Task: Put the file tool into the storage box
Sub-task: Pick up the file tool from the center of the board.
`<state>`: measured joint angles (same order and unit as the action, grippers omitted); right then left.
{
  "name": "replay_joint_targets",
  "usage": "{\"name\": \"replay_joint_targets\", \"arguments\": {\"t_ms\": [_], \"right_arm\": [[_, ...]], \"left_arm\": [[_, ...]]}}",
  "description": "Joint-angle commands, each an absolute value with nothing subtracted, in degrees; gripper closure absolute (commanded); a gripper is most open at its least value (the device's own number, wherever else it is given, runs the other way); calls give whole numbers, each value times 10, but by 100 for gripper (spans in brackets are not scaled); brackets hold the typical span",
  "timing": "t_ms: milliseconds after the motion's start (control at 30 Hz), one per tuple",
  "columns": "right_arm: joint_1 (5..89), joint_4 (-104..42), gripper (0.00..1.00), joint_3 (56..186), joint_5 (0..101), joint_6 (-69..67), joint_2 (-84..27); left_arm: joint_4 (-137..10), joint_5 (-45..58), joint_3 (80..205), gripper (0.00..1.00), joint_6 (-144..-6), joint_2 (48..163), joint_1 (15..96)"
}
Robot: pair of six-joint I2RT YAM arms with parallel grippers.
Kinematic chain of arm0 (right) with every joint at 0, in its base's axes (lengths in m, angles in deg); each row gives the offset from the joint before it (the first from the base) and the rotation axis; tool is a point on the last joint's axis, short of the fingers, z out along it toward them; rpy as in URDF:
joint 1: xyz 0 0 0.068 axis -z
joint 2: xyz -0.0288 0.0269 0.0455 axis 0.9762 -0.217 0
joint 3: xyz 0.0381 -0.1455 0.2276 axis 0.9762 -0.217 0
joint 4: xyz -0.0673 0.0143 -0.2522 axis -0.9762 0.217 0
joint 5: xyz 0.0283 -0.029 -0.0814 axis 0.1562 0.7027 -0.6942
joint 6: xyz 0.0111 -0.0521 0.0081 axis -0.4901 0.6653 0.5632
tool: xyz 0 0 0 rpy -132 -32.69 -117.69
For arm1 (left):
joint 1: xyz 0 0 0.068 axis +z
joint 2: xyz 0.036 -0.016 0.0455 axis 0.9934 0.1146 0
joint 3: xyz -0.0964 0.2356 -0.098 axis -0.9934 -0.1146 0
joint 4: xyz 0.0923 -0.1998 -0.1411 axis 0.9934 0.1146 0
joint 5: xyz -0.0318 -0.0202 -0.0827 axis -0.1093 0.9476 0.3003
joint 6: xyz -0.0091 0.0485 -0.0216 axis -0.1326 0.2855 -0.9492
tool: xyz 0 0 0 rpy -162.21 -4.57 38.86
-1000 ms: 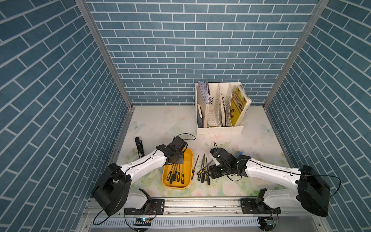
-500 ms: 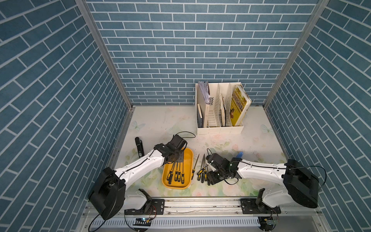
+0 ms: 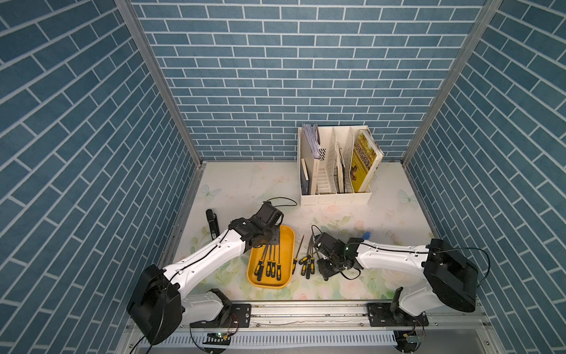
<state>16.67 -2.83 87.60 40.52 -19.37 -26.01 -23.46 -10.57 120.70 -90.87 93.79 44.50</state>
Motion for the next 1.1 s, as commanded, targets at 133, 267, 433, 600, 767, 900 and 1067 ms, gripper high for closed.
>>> {"name": "replay_joint_targets", "arguments": {"t_ms": [133, 267, 433, 600, 767, 900, 1067], "right_arm": [[168, 28, 71, 863, 368, -188, -257], [168, 18, 81, 851, 369, -183, -272], [168, 33, 93, 840, 357, -185, -258], [168, 75, 94, 825, 350, -193, -193], [199, 115, 94, 809, 339, -203, -146], [215, 150, 94, 832, 307, -199, -137], [226, 168, 96, 888, 301, -163, -143]], "left_arm": [[-229, -108, 1212, 74, -910, 936, 443], [-229, -107, 1213, 73, -911, 935, 443], [-227, -104, 1217, 72, -913, 929, 443], [-225, -105, 1225, 72, -913, 930, 443], [-233, -101, 1228, 72, -914, 934, 443], [-238, -96, 1232, 71, -915, 940, 443], [-239, -96, 1237, 71, -914, 944, 443]]}}
